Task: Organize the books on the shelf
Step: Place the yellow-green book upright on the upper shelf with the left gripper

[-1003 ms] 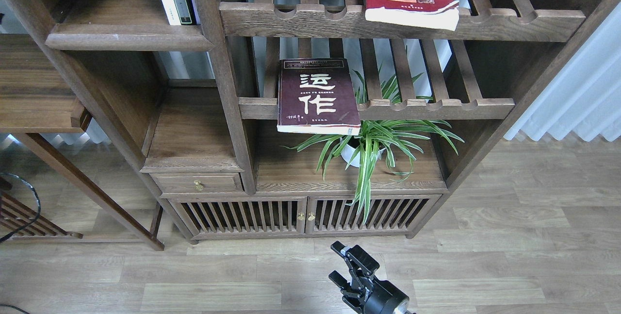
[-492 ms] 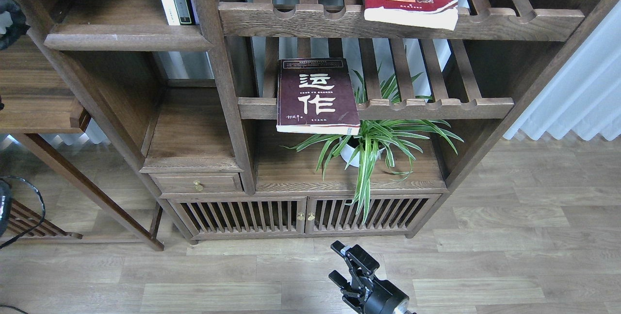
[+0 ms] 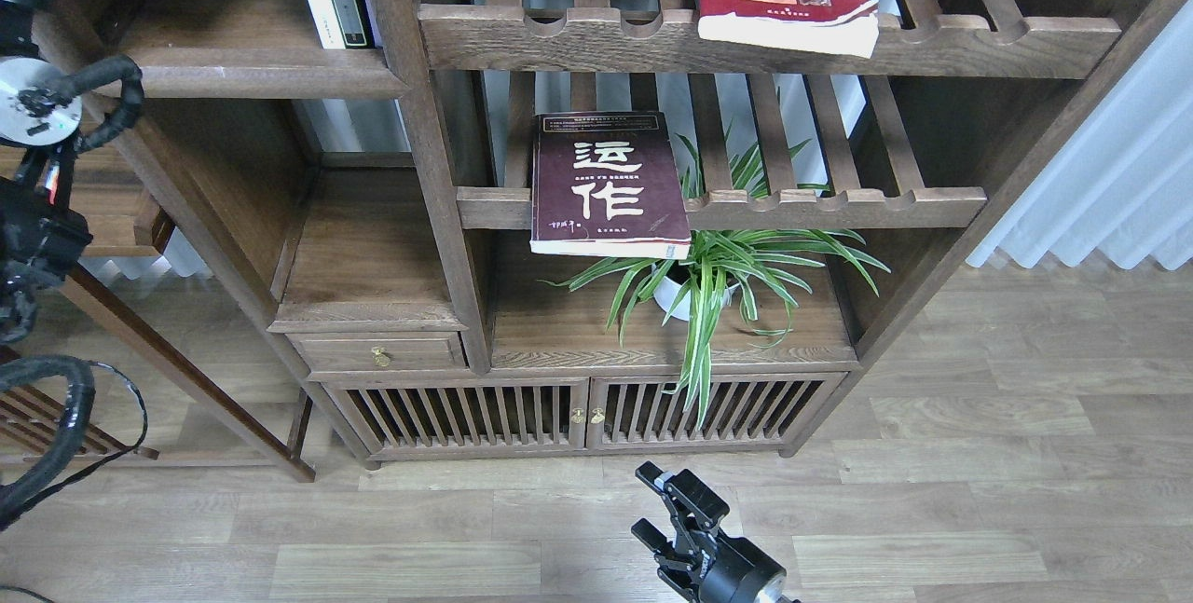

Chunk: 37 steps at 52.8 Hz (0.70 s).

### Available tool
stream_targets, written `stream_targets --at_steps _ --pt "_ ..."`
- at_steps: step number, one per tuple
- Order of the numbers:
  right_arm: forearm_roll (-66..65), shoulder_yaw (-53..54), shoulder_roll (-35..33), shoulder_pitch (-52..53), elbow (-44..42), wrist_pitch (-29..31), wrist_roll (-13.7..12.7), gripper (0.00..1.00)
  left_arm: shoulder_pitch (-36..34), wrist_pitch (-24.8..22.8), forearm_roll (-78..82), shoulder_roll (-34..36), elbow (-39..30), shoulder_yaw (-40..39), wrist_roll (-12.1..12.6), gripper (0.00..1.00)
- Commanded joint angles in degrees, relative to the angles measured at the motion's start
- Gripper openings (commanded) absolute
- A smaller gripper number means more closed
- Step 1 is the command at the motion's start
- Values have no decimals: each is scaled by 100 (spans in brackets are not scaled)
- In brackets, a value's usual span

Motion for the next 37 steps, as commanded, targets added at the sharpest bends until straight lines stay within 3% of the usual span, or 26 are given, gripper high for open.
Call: stream_targets --at_steps 1,17,37 --pt "1 0 0 0 4 0 0 100 -234 8 101 -55 278 64 -10 5" --pt "10 114 0 18 40 0 0 100 -639 0 92 -134 1051 258 -141 4" --pt "18 149 0 18 48 0 -9 100 -578 -9 101 -151 1184 398 -278 4"
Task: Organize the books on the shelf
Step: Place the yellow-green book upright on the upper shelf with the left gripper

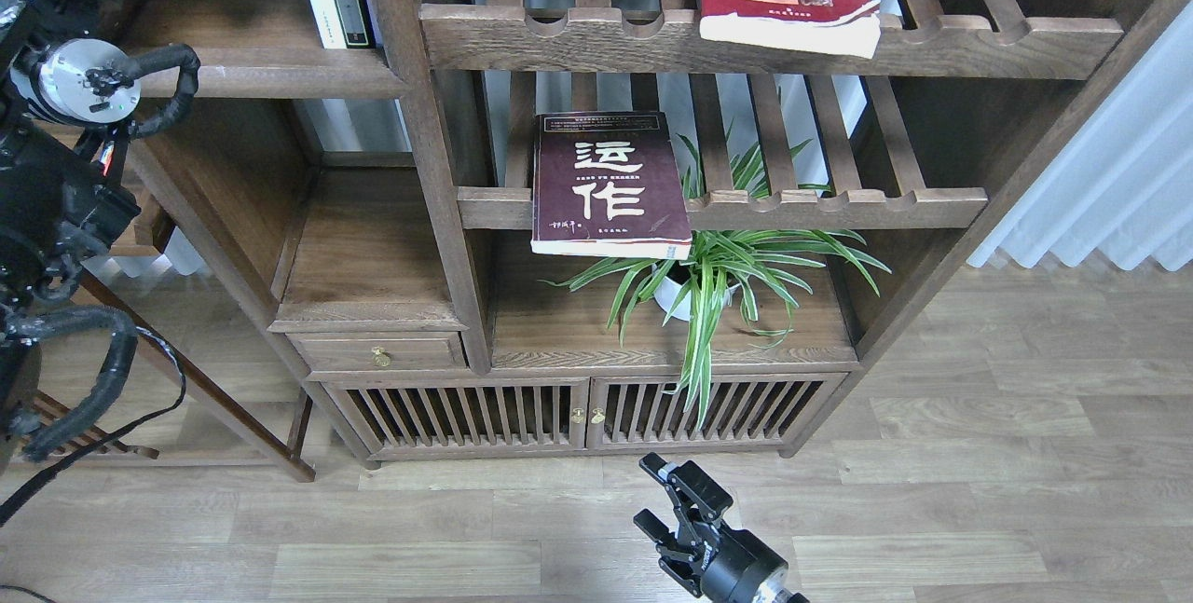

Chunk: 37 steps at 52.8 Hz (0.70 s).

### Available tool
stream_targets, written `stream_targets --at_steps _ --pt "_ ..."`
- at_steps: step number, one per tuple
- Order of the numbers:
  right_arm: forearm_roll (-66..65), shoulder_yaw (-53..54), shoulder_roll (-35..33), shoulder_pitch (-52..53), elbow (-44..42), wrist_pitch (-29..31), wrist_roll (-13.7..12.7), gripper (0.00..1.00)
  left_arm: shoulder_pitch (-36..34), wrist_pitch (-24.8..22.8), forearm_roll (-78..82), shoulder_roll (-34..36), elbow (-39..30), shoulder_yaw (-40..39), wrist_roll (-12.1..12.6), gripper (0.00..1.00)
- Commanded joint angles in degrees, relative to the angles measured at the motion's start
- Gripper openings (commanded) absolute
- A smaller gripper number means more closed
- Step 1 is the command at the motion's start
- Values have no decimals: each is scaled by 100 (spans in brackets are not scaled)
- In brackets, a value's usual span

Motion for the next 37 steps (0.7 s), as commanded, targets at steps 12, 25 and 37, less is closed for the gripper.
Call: stream_targets --at_steps 12,25,37 --pt "9 69 0 -8 10 0 -9 100 40 -4 102 61 2 358 -2 4" --pt "9 87 0 -8 10 0 -9 100 128 -57 515 149 2 455 -2 4" --pt "9 87 0 1 89 0 -9 100 172 -48 620 149 2 473 -2 5"
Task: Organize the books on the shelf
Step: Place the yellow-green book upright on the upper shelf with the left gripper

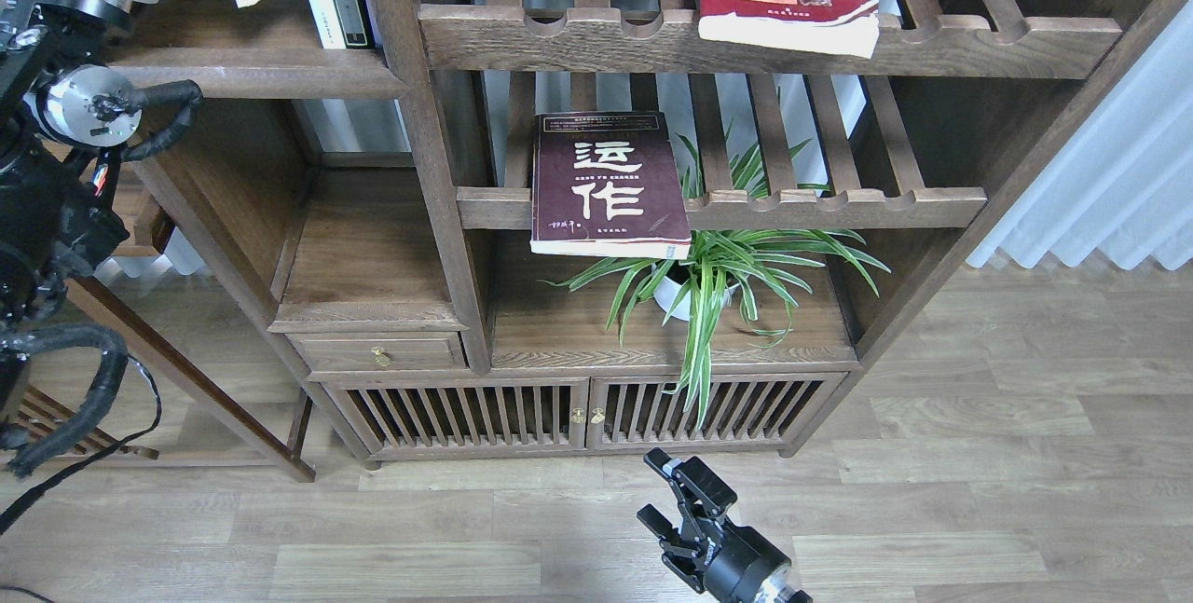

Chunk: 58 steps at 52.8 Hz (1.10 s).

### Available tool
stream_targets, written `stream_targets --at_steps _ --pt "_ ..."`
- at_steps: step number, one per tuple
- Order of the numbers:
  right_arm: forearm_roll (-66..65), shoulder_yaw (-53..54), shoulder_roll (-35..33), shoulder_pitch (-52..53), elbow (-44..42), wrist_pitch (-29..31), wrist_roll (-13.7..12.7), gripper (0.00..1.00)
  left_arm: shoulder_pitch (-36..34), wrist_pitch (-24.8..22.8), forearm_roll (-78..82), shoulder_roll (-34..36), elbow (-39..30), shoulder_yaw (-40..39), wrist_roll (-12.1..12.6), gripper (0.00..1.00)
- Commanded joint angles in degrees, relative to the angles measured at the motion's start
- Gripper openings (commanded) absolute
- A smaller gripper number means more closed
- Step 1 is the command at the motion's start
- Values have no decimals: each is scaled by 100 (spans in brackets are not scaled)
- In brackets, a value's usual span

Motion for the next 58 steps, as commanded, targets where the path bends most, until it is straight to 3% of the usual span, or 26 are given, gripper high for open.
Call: stream_targets --at_steps 1,39,49,54,58 --pt "0 8 0 -2 42 0 0 100 12 6 144 1 6 6 4 5" --pt "0 79 0 7 60 0 0 100 3 -143 856 45 -65 86 4 12" --pt "0 79 0 -19 139 0 9 100 12 -143 812 53 -73 77 4 24" --pt "0 79 0 -19 139 0 9 100 20 -108 830 62 -65 86 4 47" --pt "0 79 0 -19 139 0 9 100 20 -108 830 62 -65 112 4 48"
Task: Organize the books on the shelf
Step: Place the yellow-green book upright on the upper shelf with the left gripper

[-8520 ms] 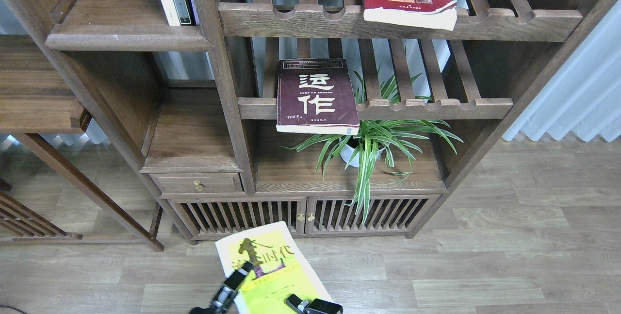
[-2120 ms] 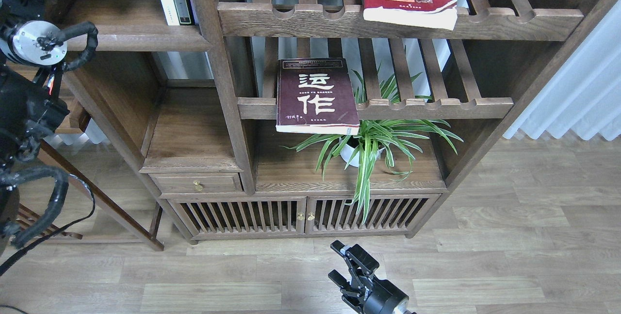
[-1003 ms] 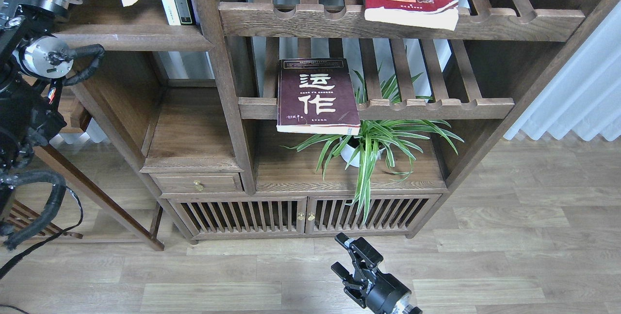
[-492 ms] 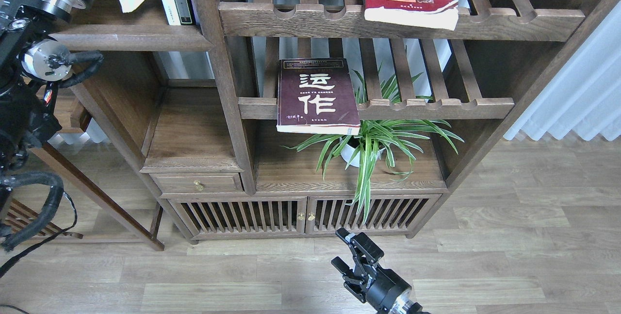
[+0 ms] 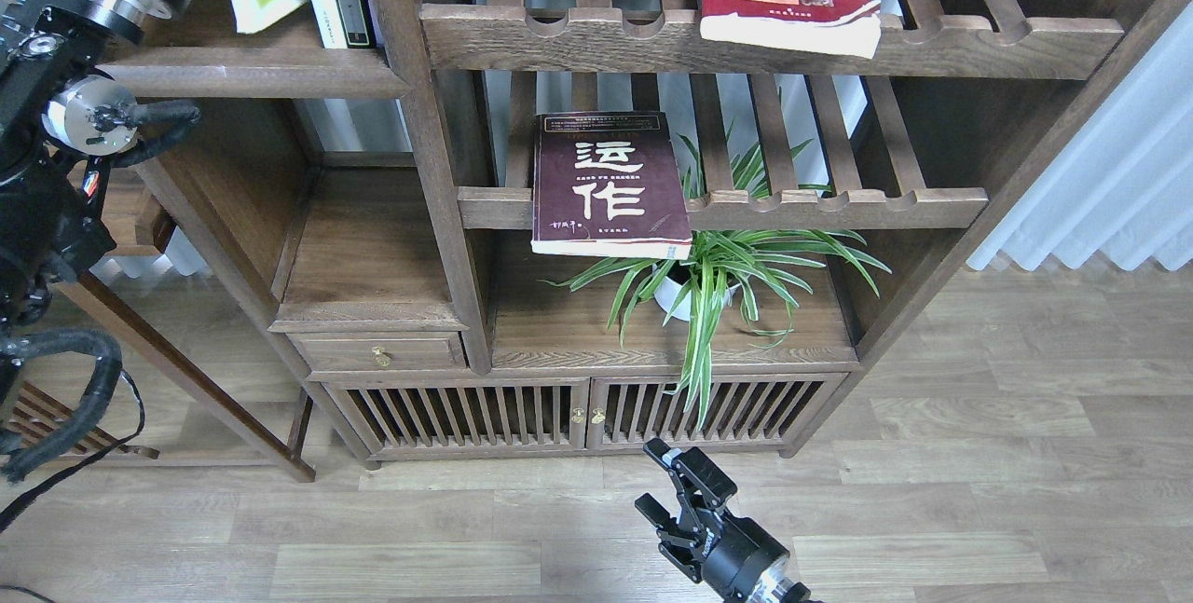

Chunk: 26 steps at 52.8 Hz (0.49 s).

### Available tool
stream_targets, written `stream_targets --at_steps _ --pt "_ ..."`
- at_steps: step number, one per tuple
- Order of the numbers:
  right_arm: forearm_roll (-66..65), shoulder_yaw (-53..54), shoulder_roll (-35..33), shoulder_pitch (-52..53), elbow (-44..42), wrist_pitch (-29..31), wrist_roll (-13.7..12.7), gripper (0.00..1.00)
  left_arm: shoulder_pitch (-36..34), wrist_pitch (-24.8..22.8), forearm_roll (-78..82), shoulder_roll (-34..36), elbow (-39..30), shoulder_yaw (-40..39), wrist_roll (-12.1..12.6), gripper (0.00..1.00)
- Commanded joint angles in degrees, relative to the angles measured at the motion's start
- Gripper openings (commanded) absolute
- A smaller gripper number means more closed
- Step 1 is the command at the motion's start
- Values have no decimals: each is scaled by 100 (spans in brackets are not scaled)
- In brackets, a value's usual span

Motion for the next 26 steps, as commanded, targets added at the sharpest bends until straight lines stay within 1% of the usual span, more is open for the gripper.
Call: stream_targets --at_steps 1,5,6,9,12,15,18,22,23,26 --pt "0 0 0 0 2 0 -5 100 10 18 4 7 7 31 0 49" --pt "0 0 0 0 11 0 -5 100 19 26 4 16 -2 40 0 57" --pt "0 0 0 -8 28 0 4 100 19 26 -13 25 -28 40 0 63" --pt "0 0 0 -8 37 0 4 100 19 26 -14 34 -46 31 0 65" --pt "0 0 0 -8 46 0 4 100 28 26 -22 60 -90 31 0 68" --pt "0 0 0 -8 46 0 4 100 89 26 -40 122 -222 31 0 77" --pt "0 0 0 -8 46 0 4 100 247 18 -49 227 -493 31 0 84" --pt "0 0 0 -17 37 0 4 100 467 26 -58 315 -793 -22 0 90" --pt "0 0 0 -35 37 0 4 100 598 26 -75 359 -959 -31 0 94" --pt "0 0 0 -52 37 0 4 100 792 35 -145 411 -1223 -74 0 96"
